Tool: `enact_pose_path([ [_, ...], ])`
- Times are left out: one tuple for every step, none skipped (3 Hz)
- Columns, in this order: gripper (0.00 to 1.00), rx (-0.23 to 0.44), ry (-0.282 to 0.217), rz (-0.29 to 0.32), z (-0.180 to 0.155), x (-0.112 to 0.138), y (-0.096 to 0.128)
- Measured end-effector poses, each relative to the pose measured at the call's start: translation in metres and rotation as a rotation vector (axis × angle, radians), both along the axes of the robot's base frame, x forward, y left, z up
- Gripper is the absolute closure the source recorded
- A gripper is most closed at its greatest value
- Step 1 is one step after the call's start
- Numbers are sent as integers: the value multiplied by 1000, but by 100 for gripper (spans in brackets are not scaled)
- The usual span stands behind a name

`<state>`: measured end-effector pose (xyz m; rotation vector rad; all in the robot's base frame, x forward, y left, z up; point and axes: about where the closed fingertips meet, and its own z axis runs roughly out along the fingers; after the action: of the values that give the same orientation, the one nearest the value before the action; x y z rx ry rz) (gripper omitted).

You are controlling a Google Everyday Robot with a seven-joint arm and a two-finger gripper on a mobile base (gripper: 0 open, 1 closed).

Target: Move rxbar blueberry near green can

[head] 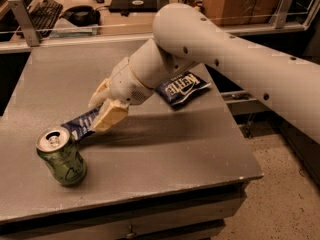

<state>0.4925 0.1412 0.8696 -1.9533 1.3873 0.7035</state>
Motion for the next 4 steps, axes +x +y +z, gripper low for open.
enact_pose_path([
  [16, -4, -2, -2, 0, 0, -1],
  [0, -6, -5, -6, 0, 1, -3],
  [0, -6, -5, -6, 0, 1, -3],
  [0, 26, -25, -76, 7, 17, -38],
])
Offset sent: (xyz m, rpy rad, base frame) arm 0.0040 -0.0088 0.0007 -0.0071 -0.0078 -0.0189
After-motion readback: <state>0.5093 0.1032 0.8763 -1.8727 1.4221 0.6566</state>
